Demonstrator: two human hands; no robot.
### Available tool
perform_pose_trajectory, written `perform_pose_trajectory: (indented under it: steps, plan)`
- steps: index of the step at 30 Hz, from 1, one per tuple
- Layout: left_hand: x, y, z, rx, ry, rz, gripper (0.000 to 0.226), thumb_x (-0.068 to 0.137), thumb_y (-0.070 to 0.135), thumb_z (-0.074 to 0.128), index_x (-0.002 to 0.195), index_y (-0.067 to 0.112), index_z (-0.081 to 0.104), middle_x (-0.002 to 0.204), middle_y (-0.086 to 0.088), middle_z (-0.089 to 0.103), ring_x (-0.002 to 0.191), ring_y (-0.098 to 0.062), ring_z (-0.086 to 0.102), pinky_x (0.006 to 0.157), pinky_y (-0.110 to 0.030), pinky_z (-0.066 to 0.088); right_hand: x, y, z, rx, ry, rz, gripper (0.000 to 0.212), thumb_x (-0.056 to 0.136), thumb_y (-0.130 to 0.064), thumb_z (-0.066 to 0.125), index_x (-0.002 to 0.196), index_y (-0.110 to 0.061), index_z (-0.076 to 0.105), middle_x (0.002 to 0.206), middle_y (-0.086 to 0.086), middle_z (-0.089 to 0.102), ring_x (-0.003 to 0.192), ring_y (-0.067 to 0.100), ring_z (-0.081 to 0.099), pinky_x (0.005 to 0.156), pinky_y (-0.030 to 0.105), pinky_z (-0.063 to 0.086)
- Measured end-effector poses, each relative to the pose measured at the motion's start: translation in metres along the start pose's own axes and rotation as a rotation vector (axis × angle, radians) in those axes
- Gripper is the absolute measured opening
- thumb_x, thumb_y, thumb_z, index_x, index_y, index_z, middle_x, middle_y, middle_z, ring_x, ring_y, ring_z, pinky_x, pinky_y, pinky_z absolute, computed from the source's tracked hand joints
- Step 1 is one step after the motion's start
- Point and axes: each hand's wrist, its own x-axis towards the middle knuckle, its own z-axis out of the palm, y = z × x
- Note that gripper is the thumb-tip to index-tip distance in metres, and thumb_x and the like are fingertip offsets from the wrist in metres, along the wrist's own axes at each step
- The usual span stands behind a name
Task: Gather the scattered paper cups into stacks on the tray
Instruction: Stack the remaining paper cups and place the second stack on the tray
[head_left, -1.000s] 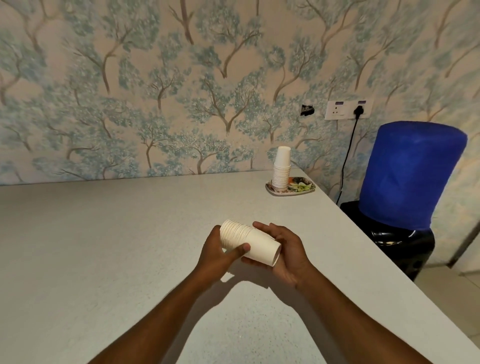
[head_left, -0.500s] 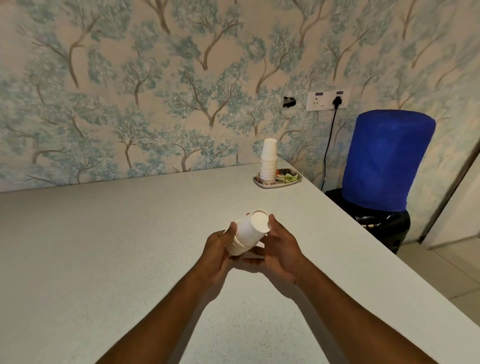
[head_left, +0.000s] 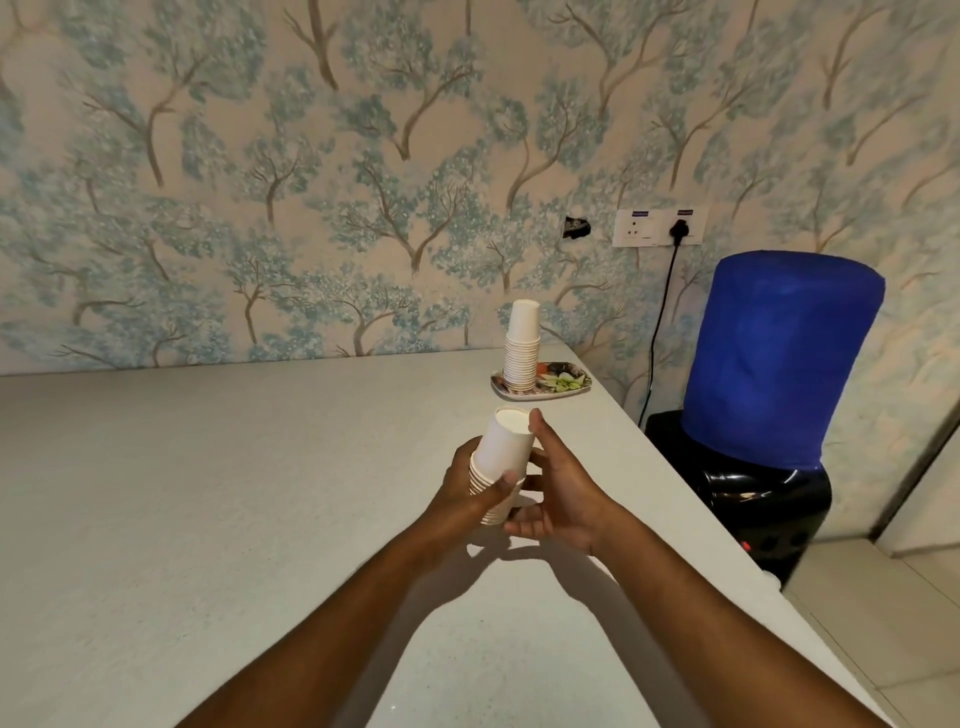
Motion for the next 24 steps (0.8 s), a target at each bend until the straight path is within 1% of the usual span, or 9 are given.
perform_pose_trajectory:
  steps: [2,5,7,8,10,12,17,21,24]
  plan:
    - [0.012,-0.002,0.02,0.033,0.041,0.018,0.063,0.09,0.05,0.063,0.144,0.032,0.035,0.143,0.001,0.053,0.123,-0.014,0.058,0.103,-0.041,0.053,-0.005,-0.005,-0.022,-0.091,-0.017,-0.005,0.087,0.074,-0.093,0.045,0.13,-0.028,0.061,0.126,0.016,0.065,0.101,0.04,0.074,0.083,0.051,0.063]
    - [0.025,-0.001,0.043,-0.033,0.043,-0.013,0.056,0.089,0.052,0.058,0.138,0.03,0.042,0.138,-0.003,0.059,0.117,-0.021,0.065,0.102,-0.046,0.054,-0.012,-0.007,-0.046,-0.224,-0.026,-0.069,0.078,0.086,-0.084,0.038,0.133,-0.026,0.06,0.122,0.012,0.069,0.097,0.031,0.076,0.074,0.042,0.063]
    - [0.033,0.001,0.059,-0.107,0.044,-0.043,0.053,0.088,0.053,0.057,0.134,0.031,0.044,0.135,-0.006,0.062,0.115,-0.022,0.068,0.101,-0.048,0.055,-0.015,-0.008,-0.065,-0.276,-0.022,-0.178,0.058,0.095,-0.07,0.046,0.136,-0.031,0.057,0.119,0.006,0.072,0.096,0.025,0.076,0.075,0.038,0.063]
    - [0.038,0.002,0.067,-0.146,0.05,-0.068,0.056,0.089,0.053,0.055,0.137,0.028,0.043,0.137,-0.007,0.061,0.117,-0.025,0.067,0.102,-0.05,0.054,-0.014,-0.008,-0.075,-0.286,-0.015,-0.234,0.05,0.096,-0.06,0.055,0.138,-0.033,0.055,0.119,0.004,0.072,0.099,0.024,0.076,0.081,0.04,0.063]
    - [0.046,0.002,0.079,-0.207,0.051,-0.107,0.064,0.092,0.053,0.051,0.146,0.021,0.037,0.141,-0.01,0.059,0.122,-0.03,0.064,0.105,-0.055,0.05,-0.01,-0.008,-0.092,-0.343,-0.001,-0.345,0.054,0.092,-0.041,0.072,0.141,-0.033,0.05,0.123,0.005,0.068,0.111,0.025,0.071,0.092,0.048,0.061]
    - [0.054,0.001,0.091,-0.237,0.053,-0.121,0.069,0.091,0.053,0.05,0.149,0.019,0.035,0.143,-0.011,0.058,0.125,-0.032,0.062,0.108,-0.055,0.048,-0.003,-0.009,-0.109,-0.452,0.012,-0.428,0.065,0.085,-0.033,0.082,0.141,-0.033,0.047,0.13,0.004,0.064,0.117,0.023,0.066,0.096,0.048,0.059]
    - [0.064,-0.007,0.111,-0.227,0.044,-0.111,0.065,0.093,0.053,0.046,0.149,0.021,0.037,0.14,-0.005,0.061,0.124,-0.023,0.063,0.104,-0.041,0.053,0.016,-0.01,-0.134,-0.529,0.023,-0.467,0.083,0.074,-0.038,0.089,0.144,-0.026,0.045,0.132,-0.004,0.062,0.117,0.011,0.062,0.097,0.034,0.057]
    - [0.073,-0.012,0.108,-0.185,0.007,-0.069,0.063,0.096,0.057,0.036,0.151,0.026,0.037,0.144,-0.002,0.057,0.129,-0.02,0.059,0.11,-0.043,0.048,0.028,-0.009,-0.14,-0.528,0.057,-0.463,0.083,0.068,-0.047,0.091,0.137,-0.029,0.049,0.126,-0.012,0.063,0.115,0.011,0.063,0.097,0.033,0.057]
    - [0.085,-0.018,0.1,0.152,0.087,-0.049,0.066,0.095,0.063,0.025,0.154,0.033,0.032,0.157,0.005,0.043,0.143,-0.018,0.044,0.118,-0.044,0.036,0.04,-0.014,-0.138,-0.426,0.148,-0.467,0.086,0.061,-0.055,0.088,0.133,-0.032,0.046,0.12,-0.015,0.062,0.109,0.006,0.064,0.088,0.026,0.059]
